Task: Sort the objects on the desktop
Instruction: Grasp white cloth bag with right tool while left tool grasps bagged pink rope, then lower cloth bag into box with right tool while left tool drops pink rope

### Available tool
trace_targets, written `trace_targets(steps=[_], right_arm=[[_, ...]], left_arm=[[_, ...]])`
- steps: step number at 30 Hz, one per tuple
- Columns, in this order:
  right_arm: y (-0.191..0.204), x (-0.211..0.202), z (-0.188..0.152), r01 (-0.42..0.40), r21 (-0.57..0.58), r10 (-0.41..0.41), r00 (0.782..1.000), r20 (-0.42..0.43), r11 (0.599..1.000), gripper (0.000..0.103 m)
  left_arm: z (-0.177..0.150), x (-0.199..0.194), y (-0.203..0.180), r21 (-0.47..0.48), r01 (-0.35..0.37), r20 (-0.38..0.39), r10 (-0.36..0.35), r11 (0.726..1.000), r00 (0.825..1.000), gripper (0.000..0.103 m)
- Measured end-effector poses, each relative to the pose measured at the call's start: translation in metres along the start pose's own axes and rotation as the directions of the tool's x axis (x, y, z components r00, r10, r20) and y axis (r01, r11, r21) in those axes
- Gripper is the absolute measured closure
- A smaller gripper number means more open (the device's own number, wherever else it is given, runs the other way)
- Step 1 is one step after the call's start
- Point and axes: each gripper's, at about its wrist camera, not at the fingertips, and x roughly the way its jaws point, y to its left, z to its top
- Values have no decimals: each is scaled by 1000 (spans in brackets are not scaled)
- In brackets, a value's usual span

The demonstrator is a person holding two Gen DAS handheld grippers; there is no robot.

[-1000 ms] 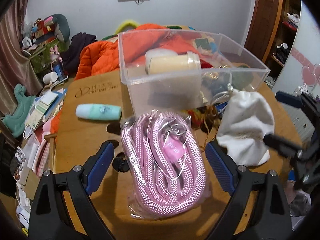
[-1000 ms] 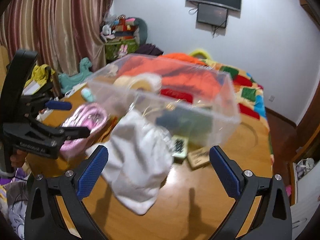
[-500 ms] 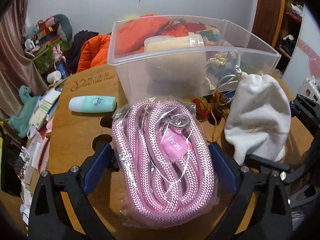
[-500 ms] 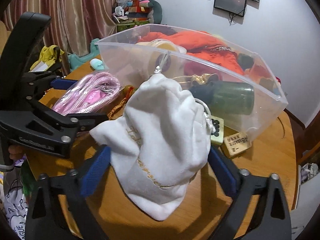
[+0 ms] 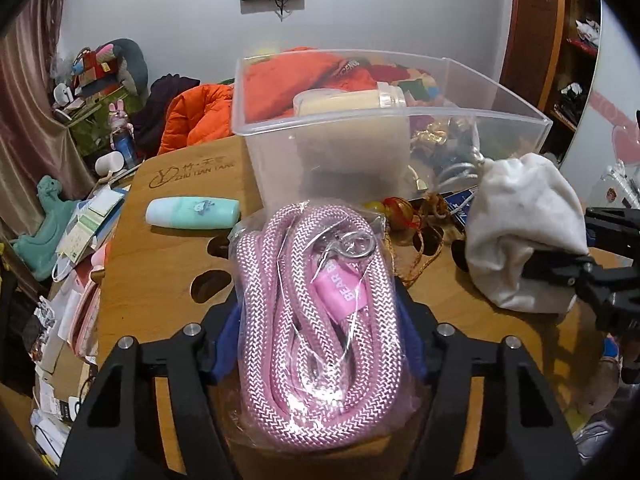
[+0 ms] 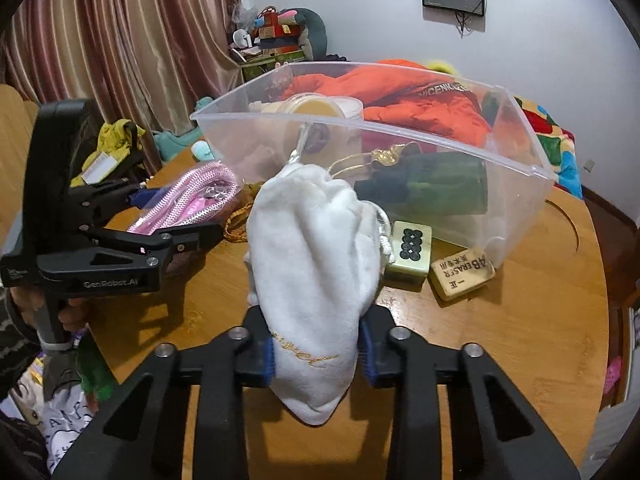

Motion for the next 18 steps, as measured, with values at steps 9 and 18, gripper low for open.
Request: trace_targets(steps=[9, 18], right_arm=[[-3, -21, -5, 10, -7, -10, 999, 31, 1000, 81], [-5, -44, 8, 66, -36, -62, 994, 96, 997, 81]], left_arm=[[-2, -8, 14, -54, 39, 19, -38, 998, 999, 45], [-1, -31, 20, -73, 27, 68, -22, 997, 997, 45]])
